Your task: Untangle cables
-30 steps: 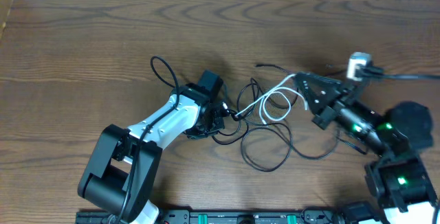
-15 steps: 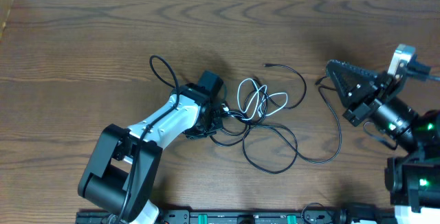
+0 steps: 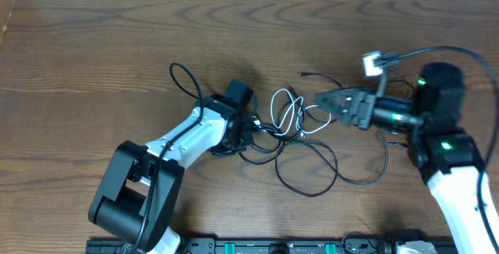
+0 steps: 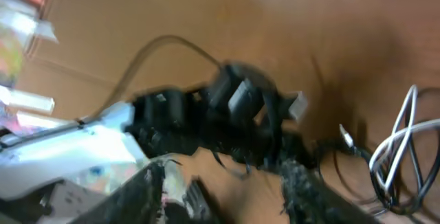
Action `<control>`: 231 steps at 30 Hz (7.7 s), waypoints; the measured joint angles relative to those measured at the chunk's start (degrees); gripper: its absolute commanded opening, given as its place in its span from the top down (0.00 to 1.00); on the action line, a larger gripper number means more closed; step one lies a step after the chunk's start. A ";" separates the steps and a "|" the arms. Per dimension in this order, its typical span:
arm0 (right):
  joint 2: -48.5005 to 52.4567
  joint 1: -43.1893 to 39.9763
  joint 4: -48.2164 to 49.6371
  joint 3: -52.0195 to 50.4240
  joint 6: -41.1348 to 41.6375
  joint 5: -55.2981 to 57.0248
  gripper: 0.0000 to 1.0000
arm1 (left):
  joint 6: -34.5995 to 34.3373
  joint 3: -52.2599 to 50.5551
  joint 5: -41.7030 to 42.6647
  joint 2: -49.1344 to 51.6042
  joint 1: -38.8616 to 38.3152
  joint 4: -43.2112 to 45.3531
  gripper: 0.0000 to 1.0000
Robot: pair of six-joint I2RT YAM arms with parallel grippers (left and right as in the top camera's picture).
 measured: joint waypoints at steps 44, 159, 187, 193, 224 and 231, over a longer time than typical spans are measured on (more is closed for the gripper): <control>34.77 16.35 -0.70 0.00 -4.35 34.21 0.61 | -0.24 0.00 -0.04 0.00 0.00 0.04 0.84; 29.07 3.82 0.22 0.00 -10.54 -4.17 0.99 | -3.63 0.37 13.16 1.73 0.52 18.16 0.19; 29.07 10.67 -5.18 0.00 -13.79 -2.32 0.99 | 2.97 1.60 12.28 1.46 0.52 8.68 0.13; 29.07 10.19 -6.78 0.00 -16.02 -2.23 0.99 | 5.62 1.97 6.75 1.11 0.48 -0.20 0.14; 29.05 11.04 -10.34 0.00 -23.15 8.04 0.99 | -3.54 0.31 5.73 -16.79 0.39 8.11 0.21; 29.05 11.37 -12.96 0.00 -23.43 12.92 0.99 | -5.88 0.31 6.64 -6.78 -2.01 7.96 0.25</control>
